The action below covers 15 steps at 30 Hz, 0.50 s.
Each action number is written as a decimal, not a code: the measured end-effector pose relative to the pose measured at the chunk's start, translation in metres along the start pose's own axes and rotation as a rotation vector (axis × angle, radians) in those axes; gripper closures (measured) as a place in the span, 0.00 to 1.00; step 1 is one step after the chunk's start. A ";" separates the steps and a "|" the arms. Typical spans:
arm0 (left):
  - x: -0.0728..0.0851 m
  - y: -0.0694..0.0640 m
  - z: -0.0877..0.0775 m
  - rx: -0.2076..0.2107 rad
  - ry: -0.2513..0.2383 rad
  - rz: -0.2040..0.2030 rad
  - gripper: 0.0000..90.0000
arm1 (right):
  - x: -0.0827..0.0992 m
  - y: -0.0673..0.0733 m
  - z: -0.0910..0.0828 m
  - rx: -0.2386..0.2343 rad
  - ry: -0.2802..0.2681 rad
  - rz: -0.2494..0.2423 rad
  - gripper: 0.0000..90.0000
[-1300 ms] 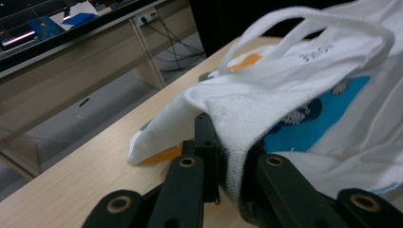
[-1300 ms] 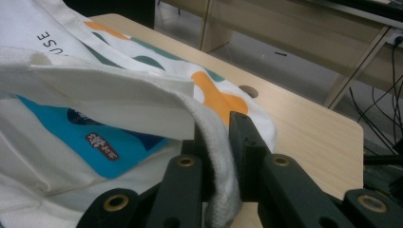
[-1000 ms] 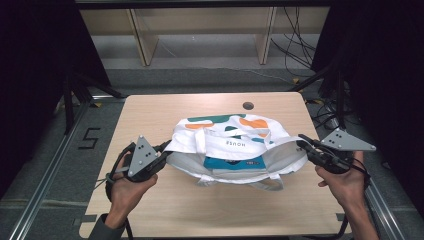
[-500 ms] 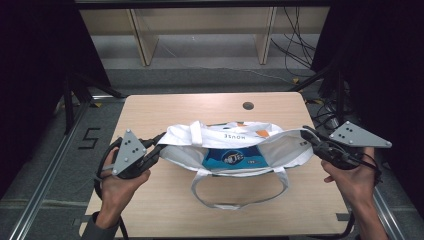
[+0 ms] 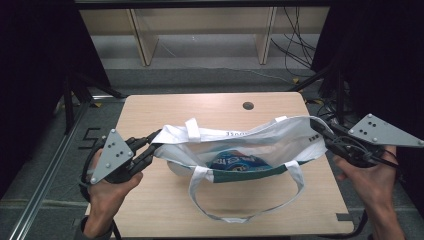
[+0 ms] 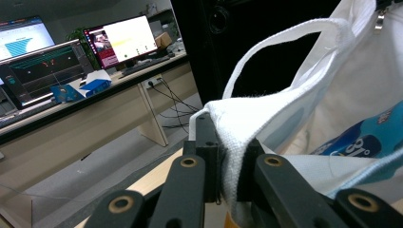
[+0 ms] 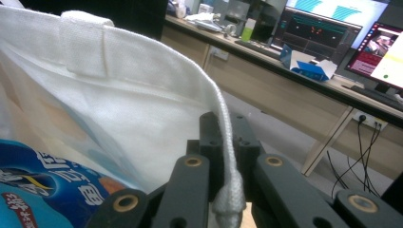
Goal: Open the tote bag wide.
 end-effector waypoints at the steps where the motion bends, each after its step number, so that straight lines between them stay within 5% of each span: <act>1: -0.001 0.000 -0.001 0.002 -0.001 0.004 0.94 | -0.002 0.000 -0.001 -0.002 -0.005 -0.001 0.96; 9: -0.019 0.001 -0.007 0.022 -0.067 -0.025 0.94 | -0.017 -0.001 -0.016 -0.009 -0.041 0.020 0.97; 15: 0.000 0.015 0.019 0.021 0.001 -0.083 0.94 | -0.010 -0.005 -0.005 0.006 0.002 -0.002 0.97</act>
Point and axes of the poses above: each handheld gripper's, and its own axes: z roughly forward along the jaws, x roughly out of its underside, y roughly to its left, the point moved 8 cm from there along z, roughly forward along the jaws, and after that the axes turned 8 degrees about y, right-handed, at the moved point
